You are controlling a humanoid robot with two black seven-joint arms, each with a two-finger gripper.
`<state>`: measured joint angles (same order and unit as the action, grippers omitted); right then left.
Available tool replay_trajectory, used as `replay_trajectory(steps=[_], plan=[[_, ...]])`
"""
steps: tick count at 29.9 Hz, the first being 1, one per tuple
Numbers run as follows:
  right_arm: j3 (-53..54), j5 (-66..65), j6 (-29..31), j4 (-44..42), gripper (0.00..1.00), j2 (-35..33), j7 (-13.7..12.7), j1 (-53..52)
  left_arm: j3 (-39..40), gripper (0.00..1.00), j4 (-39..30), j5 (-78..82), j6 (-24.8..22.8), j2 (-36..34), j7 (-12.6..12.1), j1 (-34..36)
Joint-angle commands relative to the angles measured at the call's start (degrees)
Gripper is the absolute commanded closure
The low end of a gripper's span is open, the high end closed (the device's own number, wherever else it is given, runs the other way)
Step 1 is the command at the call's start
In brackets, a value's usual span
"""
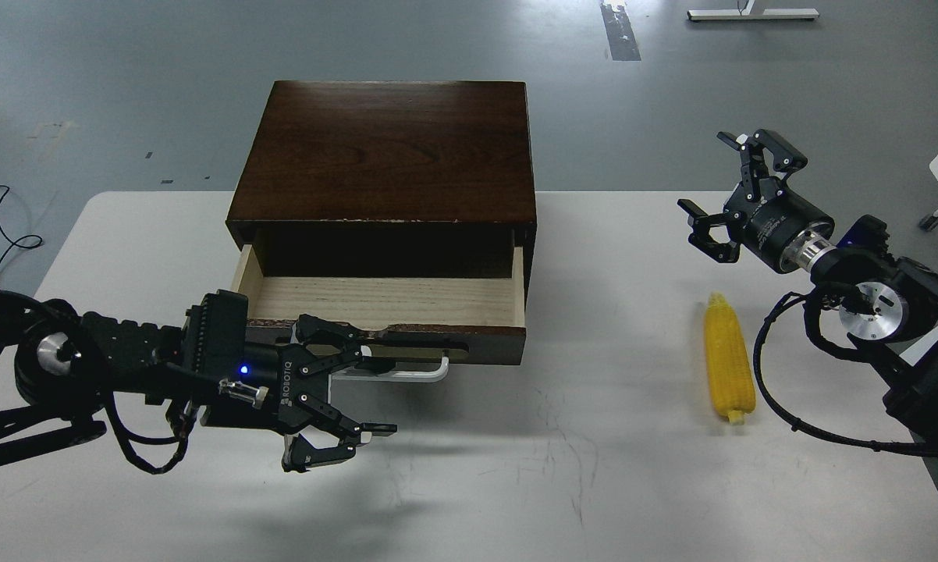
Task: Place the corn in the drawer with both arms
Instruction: 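Keep pulling the drawer farther open with the left gripper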
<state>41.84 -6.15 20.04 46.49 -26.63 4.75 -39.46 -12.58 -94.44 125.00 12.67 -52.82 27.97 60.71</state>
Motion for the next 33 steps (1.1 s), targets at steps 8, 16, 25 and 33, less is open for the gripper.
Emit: replay_trajectory(steps=[8, 16, 25, 33], plan=[[0.0, 0.0, 0.0, 0.0, 0.0, 0.0, 0.0, 0.0, 0.01, 0.31, -0.22, 0.0, -0.01, -0.09, 0.03, -0.24], [0.0, 0.0, 0.0, -0.62, 0.0, 0.0, 0.0, 0.0, 0.19, 0.03, -0.22, 0.0, -0.01, -0.18, 0.03, -0.24], [-0.09, 0.0, 0.0, -0.7, 0.0, 0.09, 0.0, 0.08, 0.89, 0.03, -0.22, 0.0, -0.01, -0.53, 0.03, 0.11], [-0.09, 0.0, 0.0, -0.79, 0.0, 0.0, 0.0, 0.0, 4.4, 0.03, -0.22, 0.0, 0.86, -0.36, 0.03, 0.38]])
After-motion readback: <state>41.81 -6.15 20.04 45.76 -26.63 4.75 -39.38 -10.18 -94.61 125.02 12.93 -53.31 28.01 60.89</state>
